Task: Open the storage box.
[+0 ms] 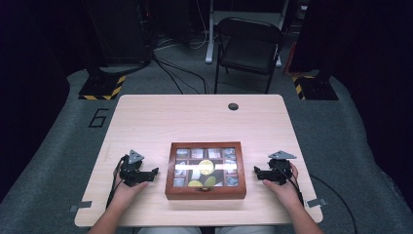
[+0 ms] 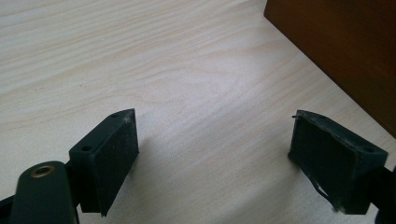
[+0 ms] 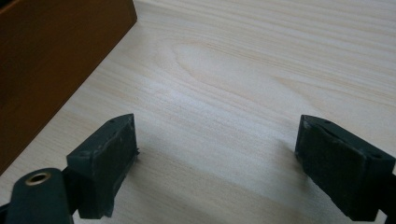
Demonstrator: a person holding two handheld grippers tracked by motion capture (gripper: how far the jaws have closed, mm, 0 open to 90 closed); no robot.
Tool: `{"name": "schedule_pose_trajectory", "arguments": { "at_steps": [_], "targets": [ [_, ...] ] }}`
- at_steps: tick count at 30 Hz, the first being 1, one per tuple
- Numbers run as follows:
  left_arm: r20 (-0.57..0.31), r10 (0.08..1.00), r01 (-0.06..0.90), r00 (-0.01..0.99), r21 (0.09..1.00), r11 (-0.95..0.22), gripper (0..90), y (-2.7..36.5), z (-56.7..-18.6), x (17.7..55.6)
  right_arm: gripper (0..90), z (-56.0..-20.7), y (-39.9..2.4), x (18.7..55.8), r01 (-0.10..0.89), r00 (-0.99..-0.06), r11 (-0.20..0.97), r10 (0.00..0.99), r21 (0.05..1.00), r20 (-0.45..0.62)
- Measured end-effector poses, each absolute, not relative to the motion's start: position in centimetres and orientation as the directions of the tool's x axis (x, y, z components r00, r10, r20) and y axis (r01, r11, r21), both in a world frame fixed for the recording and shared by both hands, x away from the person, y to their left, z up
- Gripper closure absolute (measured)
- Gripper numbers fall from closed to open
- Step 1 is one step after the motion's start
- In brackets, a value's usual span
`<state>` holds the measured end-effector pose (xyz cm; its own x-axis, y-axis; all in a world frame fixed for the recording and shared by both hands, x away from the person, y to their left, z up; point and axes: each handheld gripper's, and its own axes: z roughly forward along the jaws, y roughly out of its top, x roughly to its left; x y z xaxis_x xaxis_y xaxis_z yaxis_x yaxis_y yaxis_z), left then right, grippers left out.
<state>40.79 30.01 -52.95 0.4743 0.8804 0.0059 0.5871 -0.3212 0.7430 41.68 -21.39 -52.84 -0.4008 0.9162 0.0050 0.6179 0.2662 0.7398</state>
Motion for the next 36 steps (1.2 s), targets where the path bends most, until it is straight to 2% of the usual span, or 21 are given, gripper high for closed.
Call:
{"name": "schedule_pose_trajectory", "arguments": {
  "at_steps": [27, 36],
  "targets": [
    [0.001, 0.892, 0.594, 0.453, 0.746, -0.302, 15.3, 29.76, -52.97, 40.60, 14.0, -52.80, -21.50, 41.35, 0.614, -0.415, 0.277, 0.910, 0.739, 0.004],
    [-0.002, 0.901, 0.594, 0.434, 0.753, -0.284, 22.1, 30.08, -52.88, 40.52, 15.9, -52.80, -21.42, 41.15, 0.610, -0.412, 0.277, 0.911, 0.742, -0.002]
  ]
}}
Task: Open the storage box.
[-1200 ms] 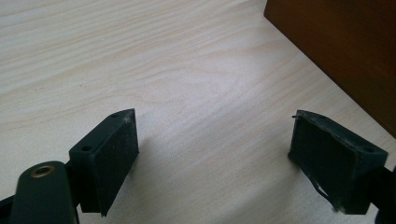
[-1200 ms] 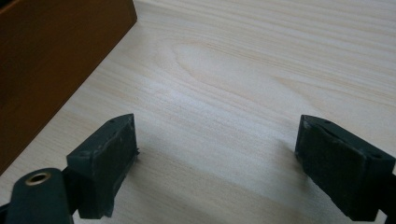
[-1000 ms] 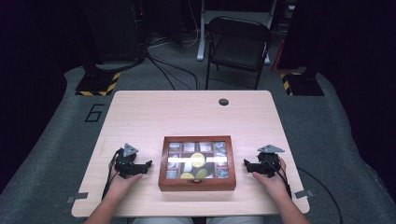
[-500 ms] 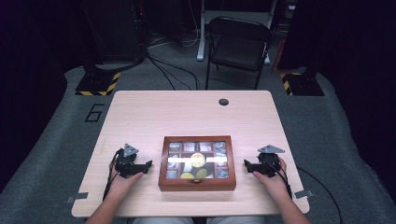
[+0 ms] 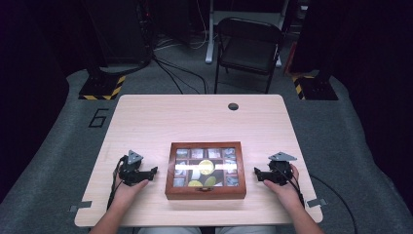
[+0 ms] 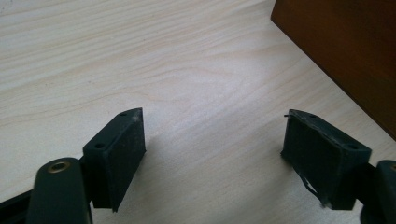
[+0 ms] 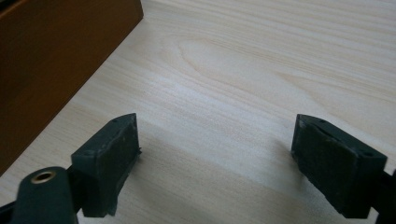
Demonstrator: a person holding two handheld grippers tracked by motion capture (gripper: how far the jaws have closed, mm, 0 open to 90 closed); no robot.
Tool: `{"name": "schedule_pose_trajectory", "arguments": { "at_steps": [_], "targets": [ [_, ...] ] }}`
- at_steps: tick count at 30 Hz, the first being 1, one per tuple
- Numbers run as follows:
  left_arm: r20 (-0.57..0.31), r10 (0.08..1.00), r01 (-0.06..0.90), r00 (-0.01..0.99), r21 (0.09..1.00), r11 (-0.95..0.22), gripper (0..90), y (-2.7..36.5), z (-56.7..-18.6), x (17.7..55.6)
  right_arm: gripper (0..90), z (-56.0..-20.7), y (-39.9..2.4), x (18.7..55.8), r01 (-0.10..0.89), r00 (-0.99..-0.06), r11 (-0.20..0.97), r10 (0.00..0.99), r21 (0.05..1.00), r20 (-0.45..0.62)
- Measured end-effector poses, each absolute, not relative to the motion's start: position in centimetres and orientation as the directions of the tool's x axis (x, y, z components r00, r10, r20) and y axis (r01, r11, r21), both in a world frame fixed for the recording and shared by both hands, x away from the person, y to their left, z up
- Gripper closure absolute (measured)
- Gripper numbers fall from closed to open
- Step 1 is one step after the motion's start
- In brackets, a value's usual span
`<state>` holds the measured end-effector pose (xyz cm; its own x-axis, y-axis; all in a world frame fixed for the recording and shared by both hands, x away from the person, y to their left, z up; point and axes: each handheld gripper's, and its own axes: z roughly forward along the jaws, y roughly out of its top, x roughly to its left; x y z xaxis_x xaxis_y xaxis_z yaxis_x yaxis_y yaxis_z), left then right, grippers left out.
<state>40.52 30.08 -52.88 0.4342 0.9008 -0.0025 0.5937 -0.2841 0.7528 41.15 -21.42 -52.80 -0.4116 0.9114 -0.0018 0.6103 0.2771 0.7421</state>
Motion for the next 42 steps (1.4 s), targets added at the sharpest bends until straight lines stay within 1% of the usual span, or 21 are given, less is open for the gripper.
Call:
{"name": "schedule_pose_trajectory", "arguments": {
  "at_steps": [3, 7, 13, 15, 16, 18, 24, 26, 29, 34, 38, 42],
  "targets": [
    [-0.008, 0.908, 0.598, 0.419, 0.755, -0.270, 25.5, 30.2, -52.8, 40.5, 24.8, -52.5, -21.3, 41.1, 0.616, -0.421, 0.280, 0.907, 0.736, 0.007],
    [-0.057, 0.913, 0.630, 0.405, 0.741, -0.233, 30.4, 30.6, -52.4, 40.4, 34.5, -52.3, -21.3, 41.0, 0.615, -0.438, 0.287, 0.899, 0.734, 0.016],
    [-0.065, 0.912, 0.625, 0.405, 0.748, -0.224, 32.9, 30.6, -51.9, 40.1, 35.6, -52.0, -21.2, 40.6, 0.628, -0.455, 0.305, 0.890, 0.716, 0.020],
    [-0.064, 0.909, 0.615, 0.413, 0.755, -0.226, 33.6, 30.4, -51.5, 40.0, 35.0, -51.7, -21.1, 40.4, 0.605, -0.475, 0.334, 0.880, 0.723, -0.009],
    [-0.062, 0.907, 0.610, 0.416, 0.759, -0.228, 33.7, 30.3, -51.4, 39.9, 34.9, -51.5, -20.9, 40.2, 0.609, -0.466, 0.323, 0.885, 0.725, -0.003],
    [-0.065, 0.900, 0.605, 0.430, 0.761, -0.235, 33.7, 30.1, -51.0, 39.7, 35.4, -51.2, -20.8, 40.0, 0.604, -0.480, 0.333, 0.878, 0.724, -0.003],
    [-0.084, 0.893, 0.601, 0.442, 0.767, -0.225, 32.5, 29.7, -50.5, 39.2, 37.5, -50.5, -20.5, 39.4, 0.577, -0.499, 0.369, 0.866, 0.728, -0.044],
    [-0.090, 0.892, 0.600, 0.442, 0.769, -0.220, 32.4, 29.8, -50.3, 39.1, 38.2, -50.4, -20.5, 39.3, 0.584, -0.490, 0.348, 0.872, 0.733, -0.023],
    [-0.084, 0.893, 0.597, 0.441, 0.771, -0.222, 32.5, 29.7, -50.0, 38.9, 38.8, -50.4, -20.9, 39.3, 0.599, -0.511, 0.341, 0.859, 0.725, 0.018],
    [-0.081, 0.885, 0.593, 0.459, 0.770, -0.237, 35.2, 29.5, -49.7, 38.6, 39.5, -50.2, -21.3, 39.3, 0.606, -0.504, 0.317, 0.863, 0.730, 0.044],
    [-0.096, 0.870, 0.604, 0.483, 0.756, -0.252, 37.0, 29.3, -49.6, 38.5, 39.9, -49.7, -21.5, 39.0, 0.596, -0.503, 0.318, 0.864, 0.737, 0.034],
    [-0.132, 0.859, 0.610, 0.495, 0.757, -0.235, 37.4, 29.3, -49.5, 38.4, 38.4, -48.9, -21.7, 38.7, 0.579, -0.505, 0.333, 0.863, 0.744, 0.007]
  ]
}}
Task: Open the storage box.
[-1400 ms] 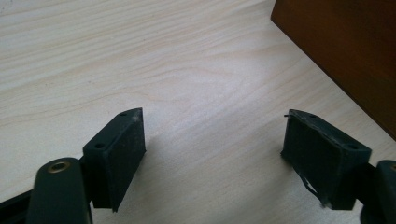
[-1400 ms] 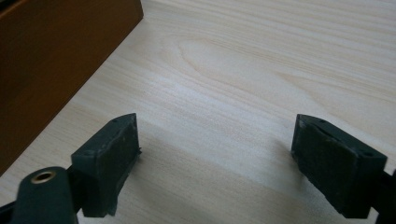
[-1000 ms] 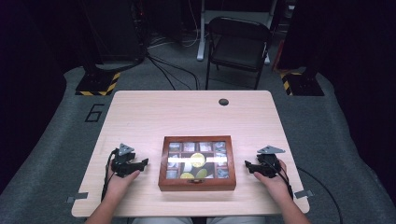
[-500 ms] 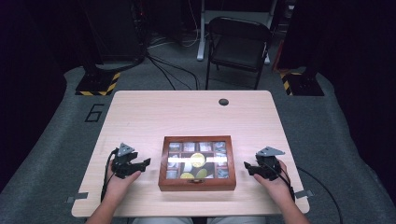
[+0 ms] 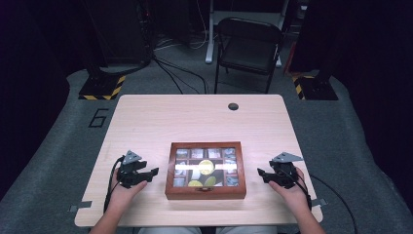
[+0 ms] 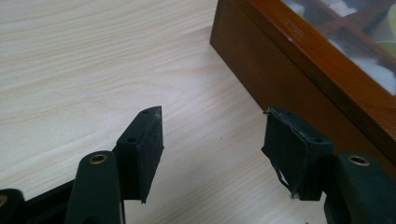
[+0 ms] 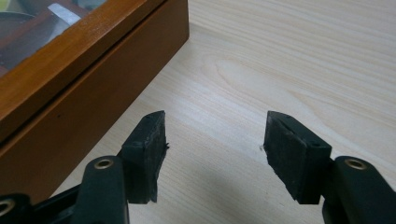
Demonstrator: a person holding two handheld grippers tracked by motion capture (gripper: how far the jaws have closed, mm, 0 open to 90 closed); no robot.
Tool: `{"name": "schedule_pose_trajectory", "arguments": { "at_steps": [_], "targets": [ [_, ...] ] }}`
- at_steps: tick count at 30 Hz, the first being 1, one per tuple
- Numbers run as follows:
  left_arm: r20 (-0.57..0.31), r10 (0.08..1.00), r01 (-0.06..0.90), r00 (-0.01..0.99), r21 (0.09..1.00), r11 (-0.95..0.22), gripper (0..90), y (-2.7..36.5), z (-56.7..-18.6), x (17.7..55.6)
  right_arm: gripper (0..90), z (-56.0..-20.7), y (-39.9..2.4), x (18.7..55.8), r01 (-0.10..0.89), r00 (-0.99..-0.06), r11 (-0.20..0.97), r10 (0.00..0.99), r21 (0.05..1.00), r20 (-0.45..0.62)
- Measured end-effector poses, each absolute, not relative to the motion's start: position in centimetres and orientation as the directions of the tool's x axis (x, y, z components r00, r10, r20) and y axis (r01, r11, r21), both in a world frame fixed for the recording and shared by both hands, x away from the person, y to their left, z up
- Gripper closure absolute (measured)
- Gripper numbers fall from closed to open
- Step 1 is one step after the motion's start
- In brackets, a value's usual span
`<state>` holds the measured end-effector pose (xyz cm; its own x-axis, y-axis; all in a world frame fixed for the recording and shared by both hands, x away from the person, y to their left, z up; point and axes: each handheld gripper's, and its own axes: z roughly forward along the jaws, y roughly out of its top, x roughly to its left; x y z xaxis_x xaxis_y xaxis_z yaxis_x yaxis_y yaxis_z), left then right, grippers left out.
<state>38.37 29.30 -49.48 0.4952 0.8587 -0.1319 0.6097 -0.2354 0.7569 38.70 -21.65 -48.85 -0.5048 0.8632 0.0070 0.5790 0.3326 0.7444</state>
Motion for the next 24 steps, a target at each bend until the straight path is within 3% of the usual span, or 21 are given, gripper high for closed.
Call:
{"name": "schedule_pose_trajectory", "arguments": {
  "at_steps": [10, 24],
  "targets": [
    [-0.168, 0.868, 0.619, 0.467, 0.764, -0.185, 36.9, 30.0, -48.3, 38.1, 38.1, -47.6, -21.7, 37.6, 0.550, -0.538, 0.351, 0.843, 0.757, 0.000],
    [-0.131, 0.845, 0.590, 0.519, 0.770, -0.244, 38.0, 29.2, -46.7, 37.4, 40.1, -45.6, -19.8, 36.1, 0.494, -0.613, 0.375, 0.790, 0.785, 0.008]
  ]
}}
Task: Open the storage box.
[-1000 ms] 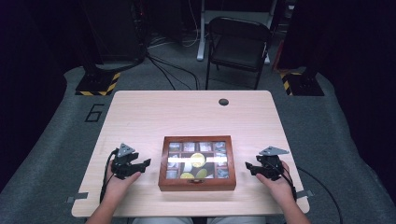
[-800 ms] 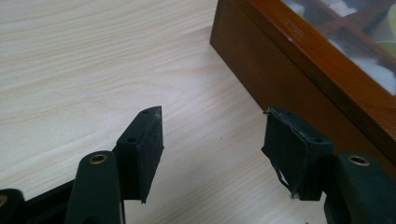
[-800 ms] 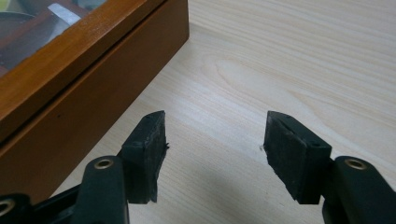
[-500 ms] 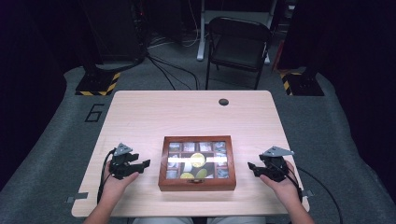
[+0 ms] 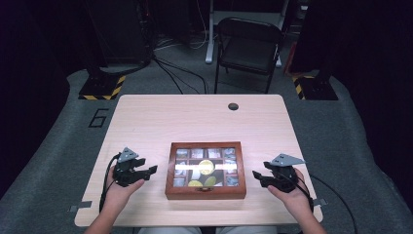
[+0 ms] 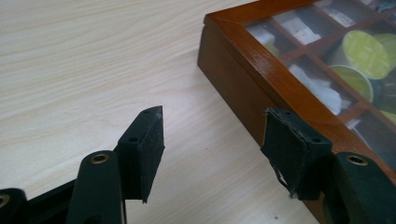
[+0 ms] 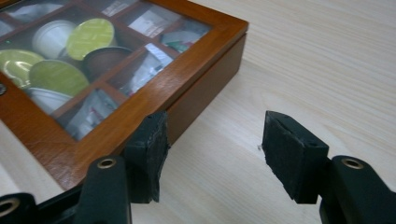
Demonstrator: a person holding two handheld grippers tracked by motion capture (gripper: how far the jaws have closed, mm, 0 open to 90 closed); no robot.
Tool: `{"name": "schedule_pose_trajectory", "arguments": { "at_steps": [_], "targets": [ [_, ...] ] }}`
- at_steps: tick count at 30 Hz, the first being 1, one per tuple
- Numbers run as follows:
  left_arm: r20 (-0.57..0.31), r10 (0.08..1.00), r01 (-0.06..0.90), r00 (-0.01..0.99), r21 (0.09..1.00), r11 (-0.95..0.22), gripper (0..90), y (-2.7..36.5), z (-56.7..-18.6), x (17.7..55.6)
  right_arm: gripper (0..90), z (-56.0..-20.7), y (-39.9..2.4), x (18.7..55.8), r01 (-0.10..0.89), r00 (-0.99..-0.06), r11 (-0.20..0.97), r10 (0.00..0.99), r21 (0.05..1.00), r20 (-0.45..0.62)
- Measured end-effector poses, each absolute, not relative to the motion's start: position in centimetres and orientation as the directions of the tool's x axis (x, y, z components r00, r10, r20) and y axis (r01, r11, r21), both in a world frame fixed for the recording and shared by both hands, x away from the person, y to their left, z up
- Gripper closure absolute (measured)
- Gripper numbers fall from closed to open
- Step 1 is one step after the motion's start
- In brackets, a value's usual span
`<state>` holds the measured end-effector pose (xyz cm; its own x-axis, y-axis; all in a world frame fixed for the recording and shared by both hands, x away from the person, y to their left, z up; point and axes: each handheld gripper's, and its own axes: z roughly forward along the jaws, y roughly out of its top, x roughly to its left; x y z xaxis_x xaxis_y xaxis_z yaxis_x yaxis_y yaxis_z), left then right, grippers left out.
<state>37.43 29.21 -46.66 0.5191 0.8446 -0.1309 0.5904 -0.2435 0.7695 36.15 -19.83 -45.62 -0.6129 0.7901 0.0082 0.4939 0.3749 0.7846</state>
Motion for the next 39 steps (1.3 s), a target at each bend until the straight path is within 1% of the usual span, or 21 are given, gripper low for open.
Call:
{"name": "schedule_pose_trajectory", "arguments": {
  "at_steps": [2, 4, 9, 16, 26, 32, 35, 39],
  "targets": [
    [-0.154, 0.836, 0.595, 0.526, 0.769, -0.233, 38.1, 29.1, -46.6, 37.2, 40.2, -45.6, -19.5, 35.9, 0.490, -0.623, 0.384, 0.782, 0.782, 0.006],
    [-0.158, 0.830, 0.590, 0.535, 0.773, -0.233, 38.5, 28.9, -46.5, 37.0, 40.7, -45.6, -19.2, 35.7, 0.493, -0.629, 0.383, 0.777, 0.781, 0.016],
    [-0.152, 0.819, 0.575, 0.553, 0.781, -0.244, 38.8, 28.5, -46.0, 36.2, 43.7, -45.3, -18.8, 35.1, 0.496, -0.649, 0.379, 0.759, 0.781, 0.044],
    [-0.150, 0.802, 0.558, 0.578, 0.790, -0.255, 40.5, 28.0, -45.5, 34.7, 43.2, -44.7, -18.8, 34.0, 0.497, -0.650, 0.362, 0.758, 0.788, 0.062],
    [-0.162, 0.795, 0.547, 0.585, 0.802, -0.240, 37.6, 27.6, -45.3, 33.4, 42.6, -44.3, -18.1, 32.9, 0.471, -0.671, 0.375, 0.740, 0.798, 0.048],
    [-0.160, 0.784, 0.539, 0.599, 0.805, -0.247, 36.9, 27.4, -45.2, 33.0, 42.8, -44.2, -17.8, 32.5, 0.474, -0.675, 0.363, 0.734, 0.802, 0.066],
    [-0.149, 0.779, 0.534, 0.609, 0.804, -0.263, 38.7, 27.1, -45.2, 32.7, 42.8, -44.3, -17.7, 32.2, 0.472, -0.682, 0.370, 0.728, 0.801, 0.066],
    [-0.157, 0.766, 0.536, 0.623, 0.799, -0.273, 40.4, 26.7, -45.4, 32.3, 43.3, -44.4, -17.6, 32.0, 0.474, -0.685, 0.369, 0.725, 0.799, 0.072]
  ]
}}
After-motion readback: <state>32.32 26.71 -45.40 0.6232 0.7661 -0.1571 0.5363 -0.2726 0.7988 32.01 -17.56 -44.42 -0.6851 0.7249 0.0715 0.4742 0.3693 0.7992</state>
